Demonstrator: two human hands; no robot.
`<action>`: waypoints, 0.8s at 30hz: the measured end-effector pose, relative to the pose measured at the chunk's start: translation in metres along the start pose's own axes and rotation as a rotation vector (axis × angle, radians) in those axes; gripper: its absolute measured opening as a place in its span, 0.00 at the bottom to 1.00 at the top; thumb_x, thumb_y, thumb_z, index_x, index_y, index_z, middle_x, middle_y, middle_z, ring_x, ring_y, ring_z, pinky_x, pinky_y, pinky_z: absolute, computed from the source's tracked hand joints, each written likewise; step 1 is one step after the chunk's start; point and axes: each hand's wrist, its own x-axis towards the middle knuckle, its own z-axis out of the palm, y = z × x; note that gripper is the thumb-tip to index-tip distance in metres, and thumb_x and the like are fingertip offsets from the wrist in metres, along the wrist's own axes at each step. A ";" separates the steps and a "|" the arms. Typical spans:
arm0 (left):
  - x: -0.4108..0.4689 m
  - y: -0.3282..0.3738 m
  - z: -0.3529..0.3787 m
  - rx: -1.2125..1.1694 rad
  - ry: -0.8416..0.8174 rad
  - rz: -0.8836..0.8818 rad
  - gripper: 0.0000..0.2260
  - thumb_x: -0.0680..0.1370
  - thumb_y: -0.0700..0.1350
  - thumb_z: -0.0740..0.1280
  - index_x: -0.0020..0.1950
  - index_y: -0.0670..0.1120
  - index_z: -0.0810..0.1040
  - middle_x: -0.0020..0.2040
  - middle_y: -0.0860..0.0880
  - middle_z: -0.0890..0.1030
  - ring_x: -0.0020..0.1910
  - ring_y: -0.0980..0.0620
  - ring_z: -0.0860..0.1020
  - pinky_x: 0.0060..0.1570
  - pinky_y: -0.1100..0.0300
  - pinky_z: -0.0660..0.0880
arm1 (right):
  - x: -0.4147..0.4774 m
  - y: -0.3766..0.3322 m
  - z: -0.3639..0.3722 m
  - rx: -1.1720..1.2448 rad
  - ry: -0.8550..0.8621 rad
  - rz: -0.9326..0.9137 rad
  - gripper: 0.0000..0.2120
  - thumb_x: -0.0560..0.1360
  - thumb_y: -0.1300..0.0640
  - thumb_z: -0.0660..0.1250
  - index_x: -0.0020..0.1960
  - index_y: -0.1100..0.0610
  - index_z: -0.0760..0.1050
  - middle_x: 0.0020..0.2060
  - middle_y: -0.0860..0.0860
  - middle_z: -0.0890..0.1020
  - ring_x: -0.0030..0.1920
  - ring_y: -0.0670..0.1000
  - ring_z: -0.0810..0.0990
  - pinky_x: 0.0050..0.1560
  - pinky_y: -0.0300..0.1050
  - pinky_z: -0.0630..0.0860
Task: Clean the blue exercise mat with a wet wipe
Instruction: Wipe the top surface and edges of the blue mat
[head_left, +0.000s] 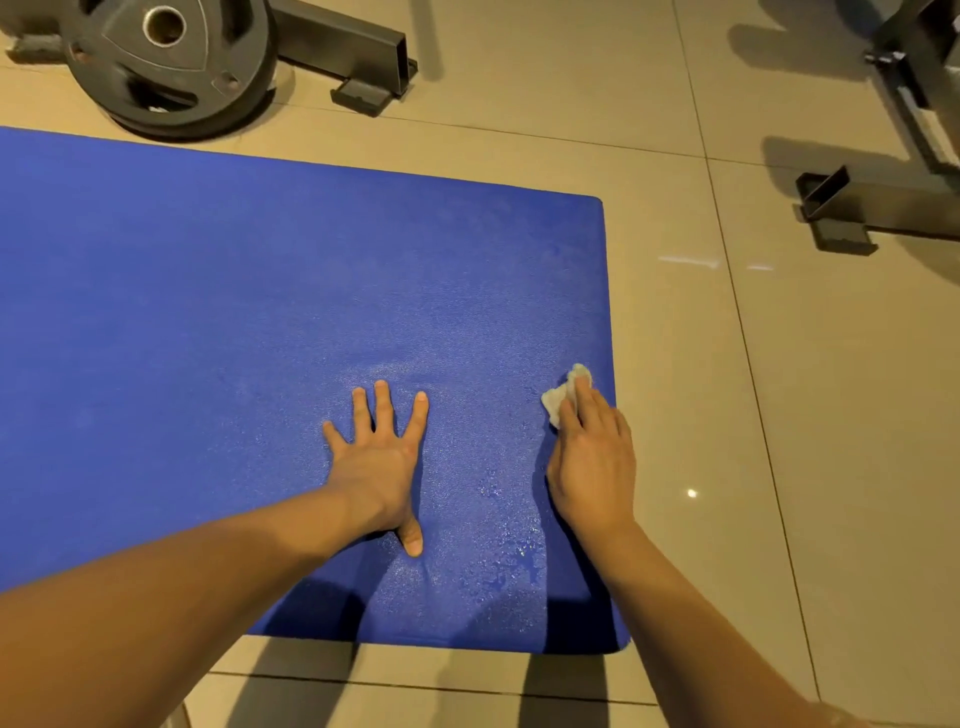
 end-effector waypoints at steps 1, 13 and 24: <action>0.000 0.000 0.000 -0.003 -0.001 0.000 0.78 0.54 0.63 0.85 0.78 0.51 0.24 0.77 0.36 0.25 0.76 0.30 0.28 0.71 0.23 0.45 | 0.000 -0.006 0.000 0.023 -0.019 0.053 0.26 0.78 0.59 0.64 0.75 0.64 0.67 0.80 0.58 0.61 0.77 0.60 0.65 0.73 0.58 0.65; 0.002 -0.001 0.003 0.024 0.010 -0.012 0.80 0.53 0.65 0.85 0.77 0.52 0.22 0.77 0.36 0.25 0.76 0.31 0.28 0.73 0.24 0.47 | -0.012 -0.084 0.009 0.034 -0.240 -0.191 0.41 0.81 0.35 0.47 0.82 0.65 0.47 0.82 0.59 0.47 0.82 0.58 0.43 0.81 0.56 0.48; 0.003 0.000 0.000 0.014 -0.011 -0.007 0.79 0.53 0.64 0.85 0.77 0.52 0.22 0.76 0.36 0.24 0.76 0.30 0.27 0.72 0.23 0.46 | 0.007 -0.040 -0.017 0.012 -0.099 0.021 0.30 0.81 0.39 0.56 0.68 0.64 0.72 0.73 0.61 0.68 0.75 0.62 0.64 0.77 0.57 0.57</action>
